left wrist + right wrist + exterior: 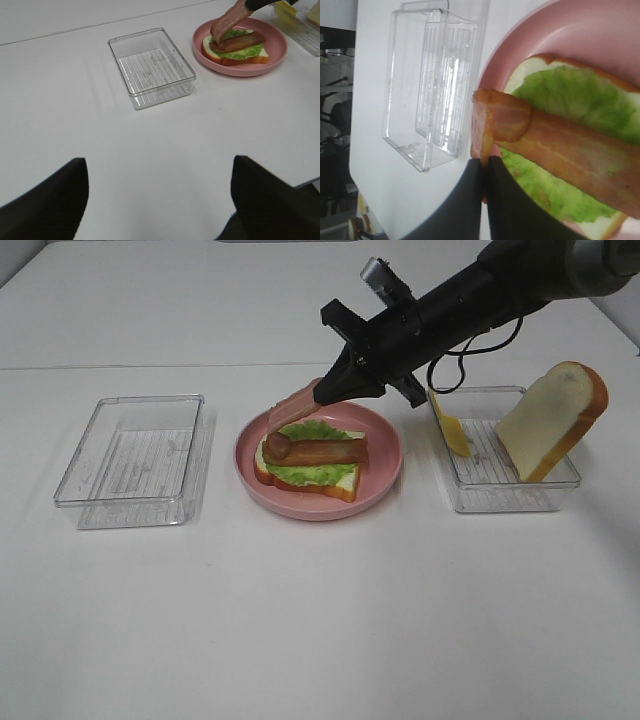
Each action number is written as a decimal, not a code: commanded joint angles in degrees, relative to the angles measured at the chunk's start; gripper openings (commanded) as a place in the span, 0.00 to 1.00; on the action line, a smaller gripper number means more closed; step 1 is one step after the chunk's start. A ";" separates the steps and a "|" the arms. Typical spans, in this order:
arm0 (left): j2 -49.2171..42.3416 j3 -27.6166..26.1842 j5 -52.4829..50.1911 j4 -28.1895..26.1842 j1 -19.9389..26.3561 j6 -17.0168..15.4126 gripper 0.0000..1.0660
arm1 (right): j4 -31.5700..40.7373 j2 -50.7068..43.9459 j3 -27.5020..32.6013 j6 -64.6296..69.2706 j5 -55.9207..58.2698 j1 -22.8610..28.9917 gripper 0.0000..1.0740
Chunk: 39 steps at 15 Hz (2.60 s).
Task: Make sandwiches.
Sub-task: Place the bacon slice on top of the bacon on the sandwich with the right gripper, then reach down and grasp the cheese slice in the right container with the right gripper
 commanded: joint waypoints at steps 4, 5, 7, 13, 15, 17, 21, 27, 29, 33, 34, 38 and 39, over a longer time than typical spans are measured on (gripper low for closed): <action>-1.09 0.23 -0.97 -0.34 0.06 -0.06 0.69 | -15.36 -3.50 -0.34 7.91 -1.43 -0.29 0.00; -1.09 0.23 -0.97 -0.34 0.06 -0.06 0.69 | -17.13 -3.50 -0.34 8.71 -1.32 -0.17 0.00; -1.09 0.23 -0.97 -0.34 0.06 -0.06 0.69 | -18.16 -3.50 -0.34 8.82 -1.09 -0.11 0.00; -1.09 0.23 -0.97 -0.34 0.06 -0.06 0.69 | -19.42 -3.50 -0.34 8.82 0.52 -0.11 0.13; -1.09 0.23 -0.97 -0.34 0.06 -0.06 0.69 | -19.37 -3.50 -0.34 8.77 0.52 -0.11 0.28; -1.09 0.23 -0.97 -0.34 0.06 -0.06 0.69 | -18.62 -3.55 -0.34 7.16 0.69 -0.11 0.45; -1.09 0.23 -0.97 -0.34 0.06 -0.06 0.69 | -17.30 -6.42 -0.86 2.58 1.66 -0.11 0.69; -1.09 0.23 -0.97 -0.34 0.06 -0.06 0.69 | -30.25 -7.79 -10.83 6.82 6.93 -0.11 0.69; -1.09 0.23 -0.97 -0.34 0.06 -0.06 0.69 | -40.34 -7.79 -13.35 11.63 7.28 -0.11 0.69; -1.09 0.23 -0.97 -0.34 0.06 -0.06 0.69 | -48.59 -6.25 -13.64 15.81 6.88 -0.11 0.77; -1.09 0.23 -0.97 -0.34 0.06 -0.06 0.69 | -48.53 -5.21 -13.64 15.81 6.36 -0.11 0.77; -1.09 0.23 -0.97 -0.34 0.06 -0.06 0.69 | -48.82 -0.63 -13.64 16.33 4.98 -0.11 0.76; -1.09 0.23 -0.97 -0.34 0.06 -0.06 0.69 | -49.68 0.40 -13.64 16.90 4.35 -0.11 0.75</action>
